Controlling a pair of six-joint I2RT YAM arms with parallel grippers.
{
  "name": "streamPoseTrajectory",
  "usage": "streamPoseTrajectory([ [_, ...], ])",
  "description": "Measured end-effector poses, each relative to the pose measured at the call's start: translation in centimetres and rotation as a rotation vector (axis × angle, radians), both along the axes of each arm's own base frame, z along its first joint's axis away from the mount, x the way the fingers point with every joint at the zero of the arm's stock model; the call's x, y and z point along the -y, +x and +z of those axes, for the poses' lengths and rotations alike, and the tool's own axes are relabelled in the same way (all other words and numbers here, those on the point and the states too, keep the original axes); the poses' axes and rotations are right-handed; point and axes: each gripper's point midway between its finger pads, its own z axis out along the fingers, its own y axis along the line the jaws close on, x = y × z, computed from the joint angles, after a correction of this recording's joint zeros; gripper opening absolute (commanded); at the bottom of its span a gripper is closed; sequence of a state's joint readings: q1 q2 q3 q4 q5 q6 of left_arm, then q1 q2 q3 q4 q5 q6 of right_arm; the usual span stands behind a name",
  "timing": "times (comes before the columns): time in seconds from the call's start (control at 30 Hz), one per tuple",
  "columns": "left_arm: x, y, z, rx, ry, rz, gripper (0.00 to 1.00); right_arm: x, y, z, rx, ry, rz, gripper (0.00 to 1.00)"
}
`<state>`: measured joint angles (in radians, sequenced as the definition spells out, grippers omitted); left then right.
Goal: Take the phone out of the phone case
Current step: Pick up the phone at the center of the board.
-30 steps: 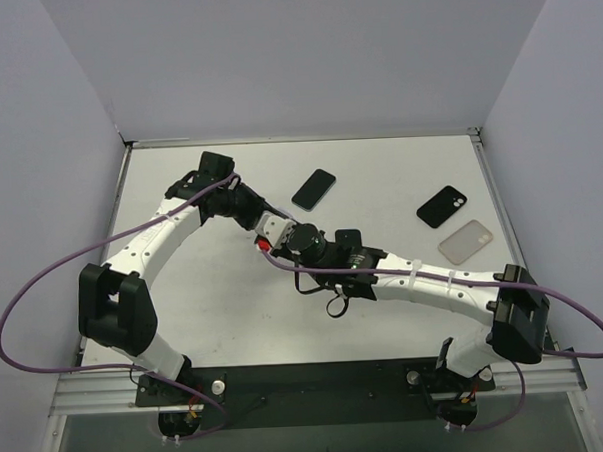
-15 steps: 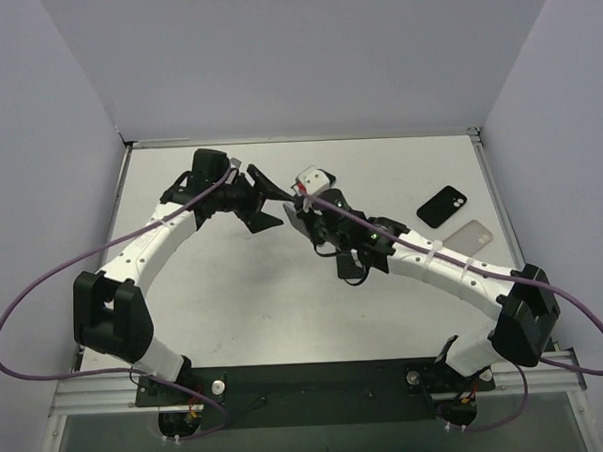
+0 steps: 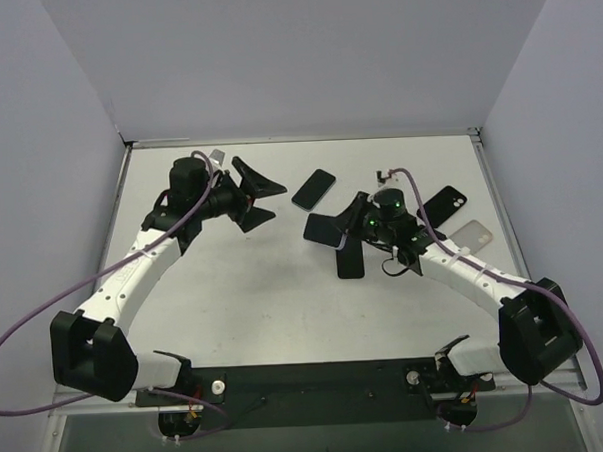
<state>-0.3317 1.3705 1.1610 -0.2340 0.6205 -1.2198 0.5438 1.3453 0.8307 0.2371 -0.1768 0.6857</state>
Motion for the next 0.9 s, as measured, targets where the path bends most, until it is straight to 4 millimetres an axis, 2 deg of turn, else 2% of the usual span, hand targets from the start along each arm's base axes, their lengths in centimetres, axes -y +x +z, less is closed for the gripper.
streamPoseTrajectory([
  [0.1,-0.9,-1.1,-2.1,-0.033,0.010,0.049,0.93,1.4,0.4,0.0,0.004,0.161,-0.111,0.00],
  [0.2,-1.1,-1.8,-3.5,-0.060,0.005,0.051,0.93,2.2,0.4,0.8,0.037,0.307,-0.199,0.00],
  [0.5,0.8,-2.2,-7.5,-0.146,-0.176,0.059,0.97,2.2,2.2,6.3,0.143,0.726,-0.313,0.00],
  [0.57,1.3,-2.1,-7.7,-0.144,-0.213,0.057,0.97,1.9,2.6,6.5,0.131,0.788,-0.323,0.00],
  [0.7,2.8,-1.4,-6.8,-0.103,-0.287,0.036,0.97,1.5,3.1,5.3,0.070,0.838,-0.346,0.00],
  [0.8,3.6,-1.0,-6.0,-0.056,-0.327,0.016,0.96,1.1,2.9,4.4,0.038,0.843,-0.349,0.00],
  [0.9,4.2,-0.3,-5.6,-0.032,-0.343,0.005,0.92,0.5,2.5,4.6,0.030,0.855,-0.332,0.00],
])
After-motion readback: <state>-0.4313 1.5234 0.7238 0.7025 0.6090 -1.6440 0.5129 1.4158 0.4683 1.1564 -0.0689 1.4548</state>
